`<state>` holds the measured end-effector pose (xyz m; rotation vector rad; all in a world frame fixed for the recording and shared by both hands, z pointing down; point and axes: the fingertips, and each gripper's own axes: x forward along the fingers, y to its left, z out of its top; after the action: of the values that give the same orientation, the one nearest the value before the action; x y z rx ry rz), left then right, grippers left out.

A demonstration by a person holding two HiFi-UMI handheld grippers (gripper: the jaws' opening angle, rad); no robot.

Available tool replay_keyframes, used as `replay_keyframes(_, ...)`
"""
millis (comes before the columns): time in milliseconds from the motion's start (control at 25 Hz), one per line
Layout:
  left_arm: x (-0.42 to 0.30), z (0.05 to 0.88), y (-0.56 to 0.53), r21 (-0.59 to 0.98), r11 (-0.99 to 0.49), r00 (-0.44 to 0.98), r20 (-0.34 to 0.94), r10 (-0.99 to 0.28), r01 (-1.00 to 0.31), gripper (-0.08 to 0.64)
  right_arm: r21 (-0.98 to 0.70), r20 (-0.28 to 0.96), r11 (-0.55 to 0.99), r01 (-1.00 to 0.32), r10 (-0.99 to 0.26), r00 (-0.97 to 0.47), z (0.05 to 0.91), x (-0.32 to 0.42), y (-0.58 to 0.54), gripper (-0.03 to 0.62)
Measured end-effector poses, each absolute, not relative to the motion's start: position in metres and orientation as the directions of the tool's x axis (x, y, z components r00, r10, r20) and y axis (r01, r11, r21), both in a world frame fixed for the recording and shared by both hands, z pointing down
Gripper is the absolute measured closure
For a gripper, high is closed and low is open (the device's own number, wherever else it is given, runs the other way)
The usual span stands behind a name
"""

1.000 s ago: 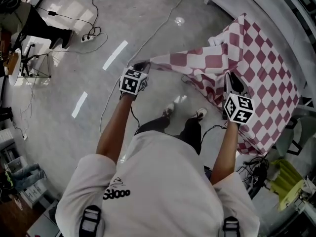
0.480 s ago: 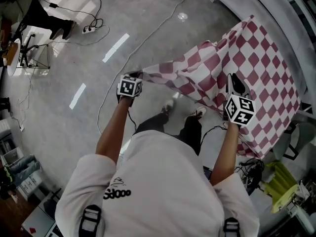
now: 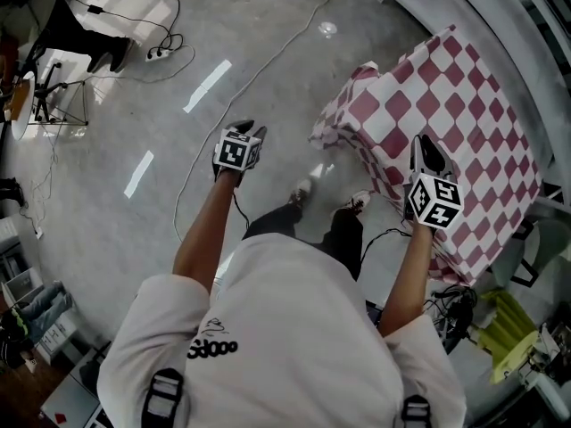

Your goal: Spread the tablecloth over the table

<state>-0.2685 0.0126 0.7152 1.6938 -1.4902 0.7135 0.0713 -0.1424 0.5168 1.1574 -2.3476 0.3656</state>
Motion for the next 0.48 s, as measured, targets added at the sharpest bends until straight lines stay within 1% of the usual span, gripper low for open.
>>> replay_keyframes(80, -0.262, 0.706, -0.001, 0.180, -0.056, 0.178, 0.790, -0.586, -0.982, 0.413, -0.020, 0.538, 0.596, -0.803, -0.670, -0.511, 0.515, 0.075, -0.143, 0.514)
replay_keyframes(200, -0.249, 0.685, -0.026, 0.177, -0.104, 0.202, 0.746, -0.635, -0.979, 0.468, -0.014, 0.535, 0.585, -0.811, -0.681, -0.500, 0.510, 0.081, -0.145, 0.514)
replay_keyframes(360, -0.223, 0.656, -0.065, 0.172, -0.202, 0.264, 0.694, -0.670, -0.964, 0.505, -0.002, 0.526, 0.559, -0.829, -0.705, -0.476, 0.502, 0.094, -0.152, 0.514)
replay_keyframes(480, -0.204, 0.634, -0.096, 0.174, -0.274, 0.319, 0.655, -0.685, -0.946, 0.517, 0.010, 0.517, 0.537, -0.844, -0.725, -0.455, 0.491, 0.103, -0.159, 0.514)
